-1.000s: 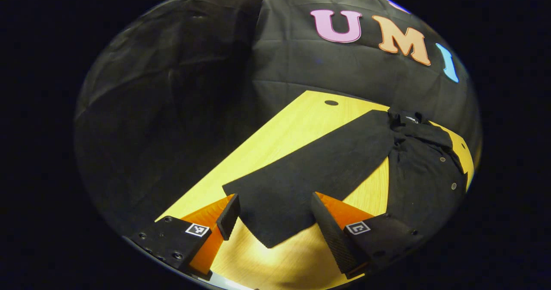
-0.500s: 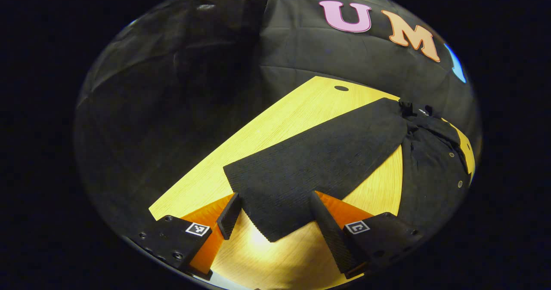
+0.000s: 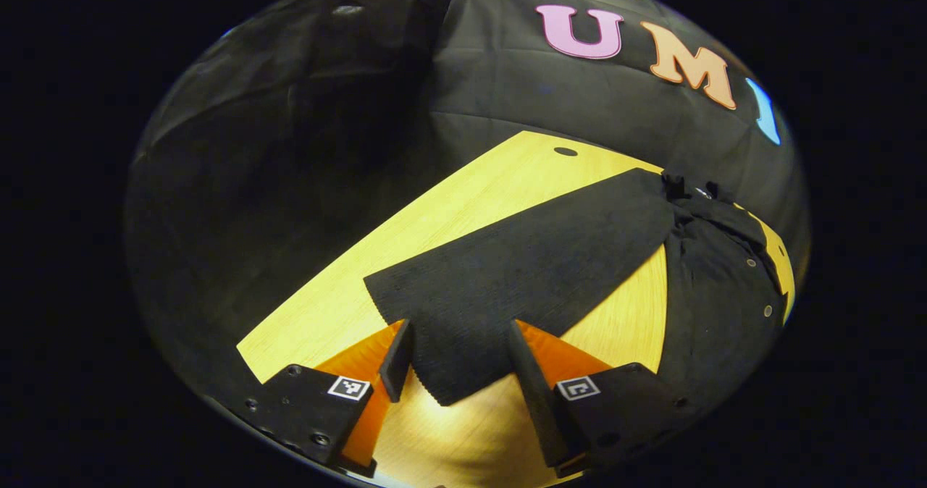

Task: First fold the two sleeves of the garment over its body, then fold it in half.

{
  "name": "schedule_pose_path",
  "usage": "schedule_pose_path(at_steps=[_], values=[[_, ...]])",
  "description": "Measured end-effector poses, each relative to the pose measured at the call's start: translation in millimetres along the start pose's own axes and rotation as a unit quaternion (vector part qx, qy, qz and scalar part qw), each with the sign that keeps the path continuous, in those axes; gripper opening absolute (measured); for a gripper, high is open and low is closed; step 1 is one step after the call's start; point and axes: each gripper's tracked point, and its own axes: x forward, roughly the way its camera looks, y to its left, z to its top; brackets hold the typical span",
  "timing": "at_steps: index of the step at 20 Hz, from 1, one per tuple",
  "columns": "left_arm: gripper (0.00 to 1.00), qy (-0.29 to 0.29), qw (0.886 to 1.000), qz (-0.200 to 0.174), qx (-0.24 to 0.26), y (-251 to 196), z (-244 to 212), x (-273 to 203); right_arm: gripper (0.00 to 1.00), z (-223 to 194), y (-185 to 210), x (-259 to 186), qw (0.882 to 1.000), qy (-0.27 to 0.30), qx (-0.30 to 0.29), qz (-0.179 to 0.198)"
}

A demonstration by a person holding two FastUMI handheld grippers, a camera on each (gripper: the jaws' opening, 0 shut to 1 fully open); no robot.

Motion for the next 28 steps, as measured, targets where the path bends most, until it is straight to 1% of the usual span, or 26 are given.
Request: schedule_pose_path(at_steps=[1,2,3,5,6,7,8,9,10,14,16,17,20,21,22,23,24,25,26,27,28], values=[[0.76,0.002,1.000,-0.004,0.002,-2,1,1,0.94,0,-1,-1,1.000,-0.001,-0.001,-0.001],[0.65,0.003,1.000,-0.010,0.003,-5,0,2,0.97,0,-2,-1,1.000,0.000,-0.002,-0.002],[0.61,0.005,1.000,-0.014,0.004,-8,0,1,0.97,-1,-3,-2,1.000,0.000,-0.001,-0.003],[0.37,0.006,1.000,-0.025,0.000,-17,0,-1,0.97,0,-6,-4,1.000,0.002,0.003,-0.007],[0.24,0.004,1.000,-0.024,-0.004,-19,-1,4,0.97,-1,-8,-6,1.000,0.002,0.004,-0.009],[0.17,0.003,1.000,-0.021,-0.004,-19,-1,4,0.97,-2,-10,-8,1.000,0.003,0.005,-0.013],[0.14,0.004,1.000,-0.027,-0.004,-21,-2,5,0.97,-2,-13,-10,1.000,0.003,0.005,-0.016],[0.14,0.004,1.000,-0.027,-0.006,-21,-1,2,0.97,-2,-16,-11,1.000,0.003,0.004,-0.019],[0.05,0.005,1.000,-0.030,-0.009,-22,-2,4,0.97,-3,-18,-13,1.000,0.003,0.004,-0.022],[0.00,0.007,0.999,-0.043,-0.029,-23,1,3,0.97,-3,-29,-21,0.999,0.002,0.006,-0.036],[0.00,0.008,0.998,-0.053,-0.036,-24,0,3,0.97,-1,-36,-24,0.999,0.001,0.007,-0.045],[0.00,0.007,0.998,-0.056,-0.038,-24,1,2,0.94,-1,-38,-26,0.999,0.000,0.009,-0.049],[0.00,0.014,0.997,-0.068,-0.042,-27,3,1,0.94,-4,-48,-30,0.998,0.001,0.018,-0.063],[0.00,0.013,0.996,-0.071,-0.042,-28,7,-1,0.97,-5,-49,-30,0.998,0.003,0.018,-0.067],[0.00,0.008,0.996,-0.074,-0.042,-27,11,-2,0.97,-9,-52,-31,0.997,0.004,0.017,-0.073],[0.00,0.005,0.996,-0.077,-0.039,-28,15,-5,0.94,-11,-55,-32,0.997,0.005,0.014,-0.080],[0.00,0.002,0.996,-0.081,-0.034,-32,21,-4,1.00,-14,-57,-34,0.996,0.005,0.014,-0.085],[0.00,-0.003,0.996,-0.085,-0.029,-35,28,-5,1.00,-16,-56,-35,0.996,0.006,0.015,-0.086],[0.00,-0.009,0.996,-0.090,-0.024,-39,37,-6,0.94,-19,-55,-37,0.996,0.007,0.018,-0.086],[0.00,-0.019,0.995,-0.095,-0.020,-43,48,-8,0.94,-21,-55,-37,0.996,0.008,0.020,-0.085],[0.00,-0.029,0.994,-0.100,-0.017,-47,59,-9,0.97,-22,-57,-37,0.996,0.007,0.023,-0.087]])
